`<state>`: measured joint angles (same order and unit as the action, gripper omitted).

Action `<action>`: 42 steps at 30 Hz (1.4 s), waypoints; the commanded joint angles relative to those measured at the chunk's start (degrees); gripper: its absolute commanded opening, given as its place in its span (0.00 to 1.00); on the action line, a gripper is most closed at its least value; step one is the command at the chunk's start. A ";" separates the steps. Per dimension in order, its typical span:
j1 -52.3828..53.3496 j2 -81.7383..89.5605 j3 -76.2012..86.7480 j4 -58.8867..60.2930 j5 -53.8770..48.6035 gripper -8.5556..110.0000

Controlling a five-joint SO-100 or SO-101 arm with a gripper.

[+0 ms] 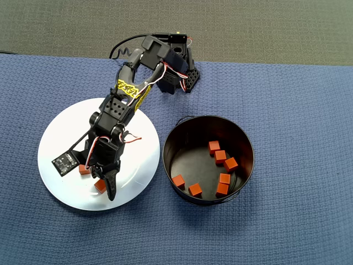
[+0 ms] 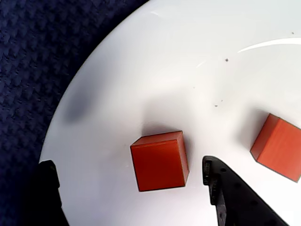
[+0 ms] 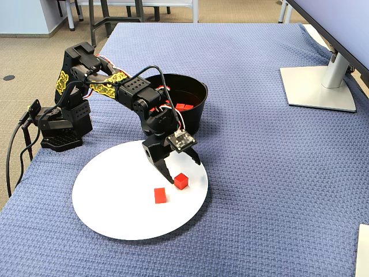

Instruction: Pick up the red cubes from the white plate and place them in the black recipient

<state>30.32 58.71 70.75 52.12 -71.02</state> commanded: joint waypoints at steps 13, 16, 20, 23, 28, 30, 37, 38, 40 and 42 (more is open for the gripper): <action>1.05 -2.02 -1.14 -6.15 -6.94 0.25; 0.79 -1.93 -1.05 -5.71 -6.86 0.23; 0.35 -1.14 0.70 -5.01 -7.82 0.23; -0.18 -0.35 2.90 -6.06 -8.96 0.24; -0.88 0.53 4.57 -7.03 -9.76 0.22; -1.05 0.62 4.75 -7.03 -9.67 0.18; -1.14 1.41 4.31 -7.82 -6.68 0.07; -1.14 2.64 4.39 -7.82 -5.45 0.07; -1.14 6.24 4.66 -6.68 -2.02 0.07; -1.14 11.25 5.62 -5.62 2.20 0.07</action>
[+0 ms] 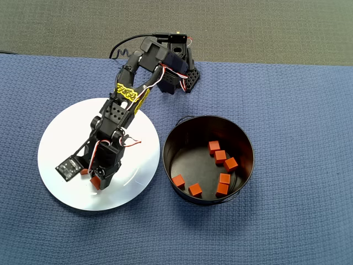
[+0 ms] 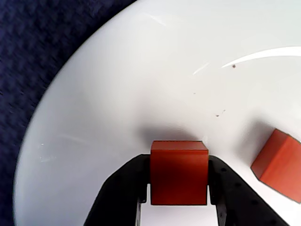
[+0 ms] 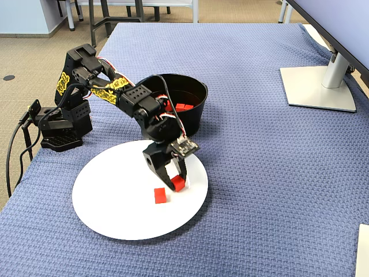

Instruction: Pick up the red cubes from the white plate and place them in the black recipient

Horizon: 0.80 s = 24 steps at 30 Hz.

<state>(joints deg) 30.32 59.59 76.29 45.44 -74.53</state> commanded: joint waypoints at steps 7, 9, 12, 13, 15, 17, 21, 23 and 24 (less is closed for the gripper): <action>-2.20 29.44 9.93 5.98 12.92 0.07; -3.25 35.95 15.47 4.83 13.71 0.07; -6.24 45.00 19.42 8.53 17.14 0.07; -7.65 47.46 20.13 9.76 18.90 0.07; -10.99 52.03 21.62 10.81 21.80 0.07; -15.03 55.99 22.76 12.39 23.55 0.07; -24.52 62.05 26.63 13.01 26.54 0.07; -29.53 63.63 29.53 11.87 28.21 0.07; -31.99 64.34 31.03 10.99 28.83 0.07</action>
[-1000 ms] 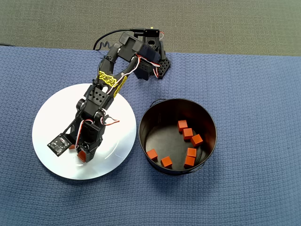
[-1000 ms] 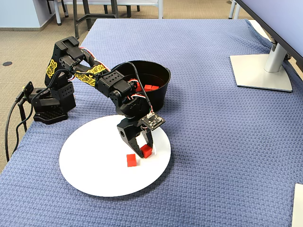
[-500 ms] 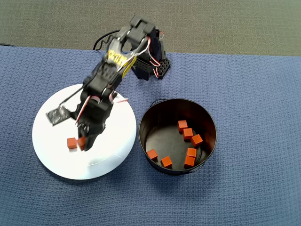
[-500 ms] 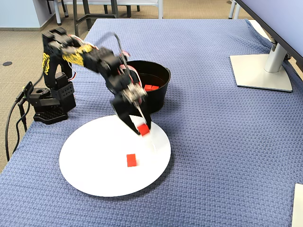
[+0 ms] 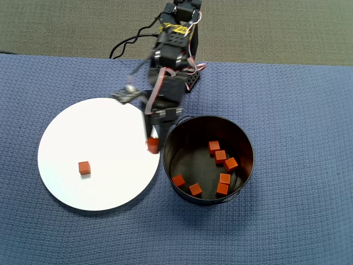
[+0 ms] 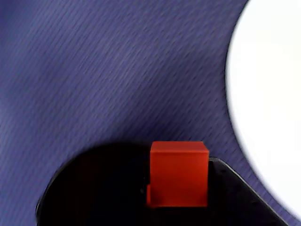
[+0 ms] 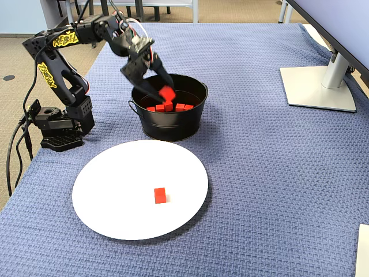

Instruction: Pick up the red cubes from the white plate and place them in the black recipient

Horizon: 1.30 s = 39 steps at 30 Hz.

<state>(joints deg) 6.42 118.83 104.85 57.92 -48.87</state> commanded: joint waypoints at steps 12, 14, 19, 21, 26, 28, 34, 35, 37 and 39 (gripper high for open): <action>-10.81 4.31 7.38 -7.38 1.14 0.38; -6.86 2.72 4.66 -3.60 -1.14 0.40; 5.27 -3.43 2.55 -6.33 -5.89 0.40; 10.02 -6.33 2.55 -8.61 -8.44 0.41; 19.60 -15.91 -2.37 -11.43 -13.71 0.41; 22.32 -20.13 -5.54 -11.43 -15.03 0.42; 27.42 -30.23 -14.33 -9.49 -14.06 0.36; 28.04 -31.82 -16.00 -8.35 -13.62 0.36; 29.18 -35.07 -19.95 -5.98 -11.69 0.34; 30.15 -39.02 -25.40 -4.22 -6.77 0.28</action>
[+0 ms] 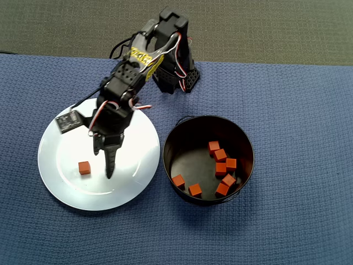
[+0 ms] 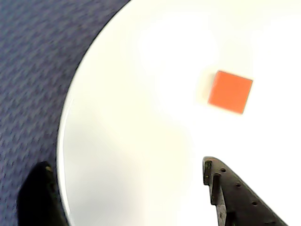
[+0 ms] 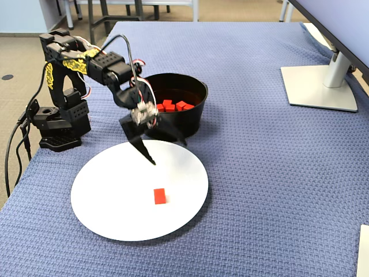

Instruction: Pick up the red cubes from the white plate and place them in the black recipient

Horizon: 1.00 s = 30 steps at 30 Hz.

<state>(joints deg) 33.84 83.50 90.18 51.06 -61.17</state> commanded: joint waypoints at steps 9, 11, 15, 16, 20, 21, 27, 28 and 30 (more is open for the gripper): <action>2.90 -17.84 -21.71 10.90 6.42 0.27; 2.55 -18.81 -22.06 11.60 7.03 0.27; 2.81 -22.24 -25.22 13.45 8.26 0.27; 3.08 -22.50 -25.14 13.62 7.91 0.27; 4.22 -23.38 -25.66 13.62 10.11 0.26; 4.39 -23.64 -25.75 13.62 10.28 0.26; 5.71 -26.54 -27.51 12.13 12.30 0.25; 5.80 -26.89 -27.77 12.13 12.22 0.25; 5.71 -27.42 -27.77 12.66 10.55 0.25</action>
<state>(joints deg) 39.02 55.55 66.09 64.07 -49.66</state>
